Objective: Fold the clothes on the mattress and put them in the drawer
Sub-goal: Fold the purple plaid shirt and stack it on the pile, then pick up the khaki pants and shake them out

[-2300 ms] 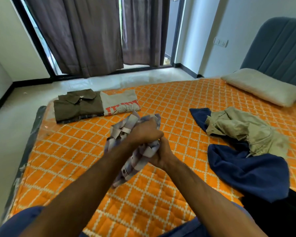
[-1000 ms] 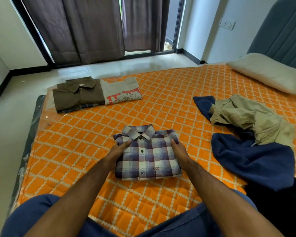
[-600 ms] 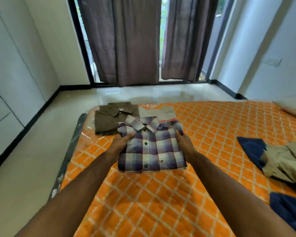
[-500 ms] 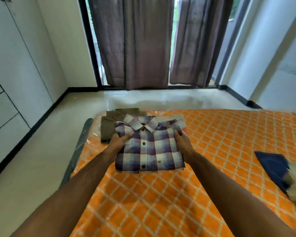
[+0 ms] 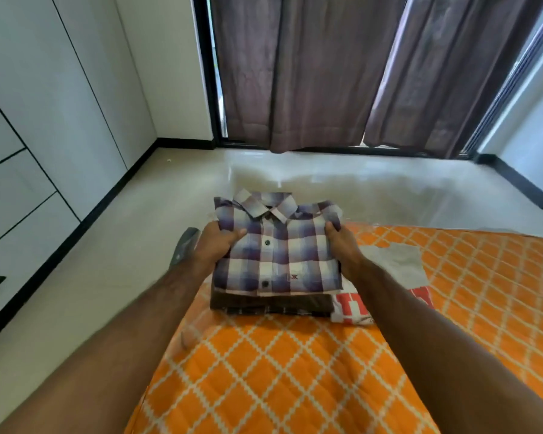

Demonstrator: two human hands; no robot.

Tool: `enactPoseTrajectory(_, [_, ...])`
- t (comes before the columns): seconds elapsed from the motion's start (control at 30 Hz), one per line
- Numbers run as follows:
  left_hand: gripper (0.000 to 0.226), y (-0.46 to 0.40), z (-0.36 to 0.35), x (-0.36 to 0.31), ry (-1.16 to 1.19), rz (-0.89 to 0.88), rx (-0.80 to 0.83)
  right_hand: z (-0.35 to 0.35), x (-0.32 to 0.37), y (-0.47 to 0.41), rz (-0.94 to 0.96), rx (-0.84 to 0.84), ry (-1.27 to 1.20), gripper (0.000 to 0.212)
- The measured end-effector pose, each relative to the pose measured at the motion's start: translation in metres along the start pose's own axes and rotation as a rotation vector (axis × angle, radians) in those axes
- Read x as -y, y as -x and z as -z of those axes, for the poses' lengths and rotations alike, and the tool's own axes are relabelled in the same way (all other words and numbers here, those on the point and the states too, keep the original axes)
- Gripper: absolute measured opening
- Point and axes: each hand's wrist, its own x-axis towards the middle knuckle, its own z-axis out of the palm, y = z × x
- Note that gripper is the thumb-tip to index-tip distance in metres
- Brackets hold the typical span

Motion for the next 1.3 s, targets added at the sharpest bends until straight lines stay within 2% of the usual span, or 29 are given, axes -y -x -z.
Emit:
enactPoseTrajectory(0.03, [0.03,0.001,-0.002,0.008,-0.11,0.008,-0.058,-0.004,-0.01,-0.003,-0.047,-0.013,0.043,0.029])
enactPoseTrajectory(0.1, [0.048,-0.007,-0.014,0.026,-0.359,0.025,-0.296,-0.007,-0.027,-0.013,-0.114,-0.106,0.23,0.052])
enactPoseTrajectory(0.17, [0.066,-0.009,-0.02,0.042,-0.536,-0.126,-0.469,-0.007,-0.032,-0.011,0.089,-0.208,0.552,0.061])
enactPoseTrajectory(0.2, [0.069,-0.012,-0.024,0.046,-0.632,-0.256,-0.463,-0.009,-0.033,-0.012,0.246,-0.218,0.707,0.061])
enactPoseTrajectory(0.27, [0.071,-0.027,-0.034,0.053,-0.838,-0.469,-0.299,-0.022,-0.034,-0.02,0.464,-0.119,0.937,0.067])
enactPoseTrajectory(0.37, [0.069,-0.045,-0.05,0.072,-0.997,-0.515,-0.091,-0.046,-0.05,-0.038,0.479,0.047,1.145,0.08])
enactPoseTrajectory(0.43, [0.068,-0.047,-0.058,0.1,-1.025,-0.489,-0.076,-0.056,-0.073,-0.042,0.442,0.089,1.177,0.082])
enactPoseTrajectory(0.57, [0.065,-0.048,-0.067,0.138,-1.046,-0.529,-0.145,-0.058,-0.112,-0.043,0.47,0.027,1.127,0.08])
enactPoseTrajectory(0.73, [0.066,-0.046,-0.069,0.131,-1.201,-0.471,-0.117,-0.06,-0.108,-0.041,0.422,0.043,1.158,0.083])
enactPoseTrajectory(0.87, [0.063,-0.029,-0.069,0.102,-1.275,-0.285,-0.001,-0.047,-0.093,-0.008,0.291,0.202,1.185,0.086])
enactPoseTrajectory(0.93, [0.061,0.002,-0.065,0.085,-1.225,-0.255,0.052,-0.021,-0.086,0.034,0.263,0.281,1.13,0.085])
enactPoseTrajectory(1.1, [0.054,0.095,-0.068,0.071,-1.241,-0.424,-0.041,0.061,-0.081,0.115,0.314,0.237,1.221,0.081])
enactPoseTrajectory(1.2, [0.056,0.147,-0.097,0.061,-1.324,-0.547,0.007,0.105,-0.089,0.16,0.311,0.14,1.281,0.081])
enactPoseTrajectory(1.3, [0.058,0.197,-0.144,0.051,-1.3,-0.644,0.077,0.147,-0.104,0.213,0.305,0.084,1.328,0.081])
